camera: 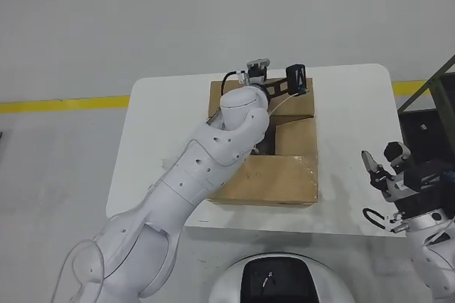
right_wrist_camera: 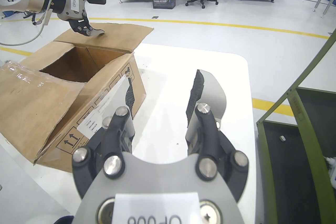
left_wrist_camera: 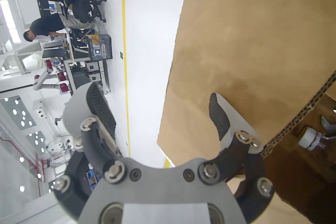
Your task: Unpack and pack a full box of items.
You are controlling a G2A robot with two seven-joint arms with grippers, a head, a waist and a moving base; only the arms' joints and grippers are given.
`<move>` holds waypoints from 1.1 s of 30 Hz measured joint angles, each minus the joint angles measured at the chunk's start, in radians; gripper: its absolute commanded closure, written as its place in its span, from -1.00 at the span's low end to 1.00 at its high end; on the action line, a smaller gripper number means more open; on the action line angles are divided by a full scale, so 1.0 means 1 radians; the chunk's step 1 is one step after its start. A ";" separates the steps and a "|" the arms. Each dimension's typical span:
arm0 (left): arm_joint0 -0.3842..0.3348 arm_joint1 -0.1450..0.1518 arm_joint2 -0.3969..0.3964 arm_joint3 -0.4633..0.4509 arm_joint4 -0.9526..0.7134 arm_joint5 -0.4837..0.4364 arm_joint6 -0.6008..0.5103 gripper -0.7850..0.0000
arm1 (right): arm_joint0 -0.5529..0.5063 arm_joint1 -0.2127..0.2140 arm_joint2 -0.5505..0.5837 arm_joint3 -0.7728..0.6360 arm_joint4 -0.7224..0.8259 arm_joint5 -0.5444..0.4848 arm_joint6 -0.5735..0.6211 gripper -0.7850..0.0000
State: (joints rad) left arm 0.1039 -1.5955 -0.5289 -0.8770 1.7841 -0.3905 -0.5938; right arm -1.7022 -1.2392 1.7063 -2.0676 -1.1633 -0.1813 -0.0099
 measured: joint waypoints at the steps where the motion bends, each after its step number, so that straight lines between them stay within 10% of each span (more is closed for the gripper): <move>1: -0.002 -0.002 -0.011 0.002 -0.009 0.007 0.003 -1.00 | -0.001 0.000 0.001 -0.002 0.003 -0.001 0.001 -0.22; 9: 0.062 0.040 -0.181 -0.134 -0.114 0.026 -0.002 -1.00 | 0.009 0.002 0.032 -0.030 0.102 -0.058 0.032 -0.21; 15: 0.254 0.120 -0.390 -0.442 -0.169 -0.087 -0.076 -1.00 | 0.032 0.015 0.074 -0.030 0.284 -0.234 0.152 -1.00; 23: 0.578 0.186 -0.645 -0.855 -0.355 -0.212 -0.154 -1.00 | 0.059 0.048 0.097 -0.014 0.465 -0.567 0.410 -1.00; 33: 0.858 0.227 -0.811 -1.125 -0.473 -0.259 -0.242 -1.00 | 0.063 0.052 0.092 -0.008 0.486 -0.595 0.440 -1.00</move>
State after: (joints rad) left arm 0.9615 -1.3681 -1.3394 -2.0022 1.3109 -0.6499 -0.8361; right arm -1.6395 -1.1869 1.7984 -2.0758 -0.6769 -0.7763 0.4297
